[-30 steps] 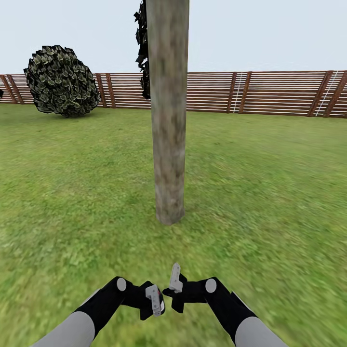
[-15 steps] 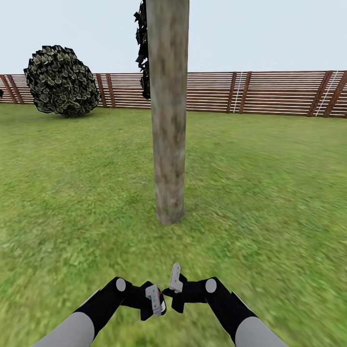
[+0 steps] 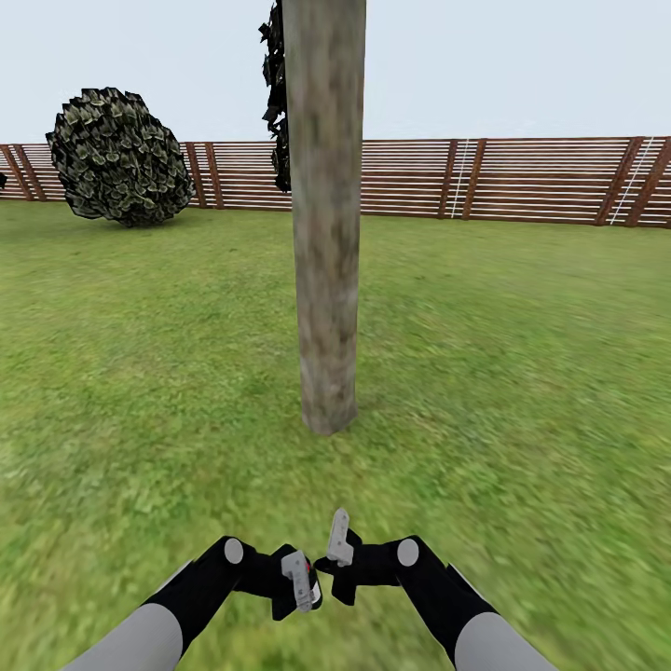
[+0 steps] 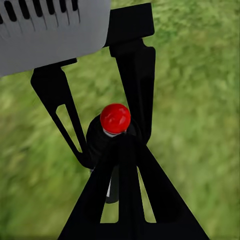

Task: In the garden, pick up the pesticide atomizer on the floor and spray pesticide onto both trees until each tree trunk is fully covered.

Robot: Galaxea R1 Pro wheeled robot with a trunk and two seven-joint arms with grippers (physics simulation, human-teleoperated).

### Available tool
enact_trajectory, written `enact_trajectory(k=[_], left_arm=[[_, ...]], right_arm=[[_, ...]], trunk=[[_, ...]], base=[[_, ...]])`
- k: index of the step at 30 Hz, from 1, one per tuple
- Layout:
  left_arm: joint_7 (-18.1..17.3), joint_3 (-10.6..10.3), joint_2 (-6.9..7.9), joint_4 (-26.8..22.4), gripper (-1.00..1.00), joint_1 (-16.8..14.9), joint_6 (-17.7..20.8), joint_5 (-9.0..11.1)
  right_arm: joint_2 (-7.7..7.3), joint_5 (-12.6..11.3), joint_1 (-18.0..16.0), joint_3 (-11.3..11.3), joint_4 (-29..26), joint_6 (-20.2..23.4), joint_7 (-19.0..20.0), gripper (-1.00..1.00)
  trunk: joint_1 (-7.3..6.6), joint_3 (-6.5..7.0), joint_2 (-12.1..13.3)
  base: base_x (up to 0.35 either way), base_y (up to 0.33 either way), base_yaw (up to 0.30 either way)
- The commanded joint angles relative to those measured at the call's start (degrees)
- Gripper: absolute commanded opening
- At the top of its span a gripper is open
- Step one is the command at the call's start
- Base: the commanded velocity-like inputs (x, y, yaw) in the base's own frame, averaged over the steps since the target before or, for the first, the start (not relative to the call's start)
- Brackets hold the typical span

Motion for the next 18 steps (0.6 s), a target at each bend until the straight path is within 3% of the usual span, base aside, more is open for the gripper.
enact_trajectory(k=[1, 7, 12, 18], left_arm=[[0.0, 0.0, 0.0, 0.0, -1.0, 0.0, 0.0, 0.0], [0.0, 0.1, -0.05, -0.1, -1.0, 0.0, -0.1, 0.2], [-0.2, -0.2, -0.01, 0.1, -1.0, 0.0, -0.3, 3.2], [-0.5, -0.3, 0.0, 0.2, -1.0, 0.0, -0.4, 3.8]], right_arm=[[0.0, 0.0, 0.0, 0.0, 0.0, 0.0, 0.0, -1.0], [-0.01, 0.0, 0.0, 0.0, 0.0, 0.0, 0.0, -1.0], [-0.01, 0.0, 0.0, 0.0, 0.0, 0.0, 0.0, -1.0], [-0.01, 0.0, 0.0, 0.0, 0.0, 0.0, 0.0, -1.0]], trunk=[[0.0, 0.0, 0.0], [0.0, 0.0, 0.0], [0.0, 0.0, 0.0], [0.0, 0.0, 0.0]], base=[[0.0, 0.0, 0.0], [0.0, 0.0, 0.0], [0.0, 0.0, 0.0], [0.0, 0.0, 0.0]])
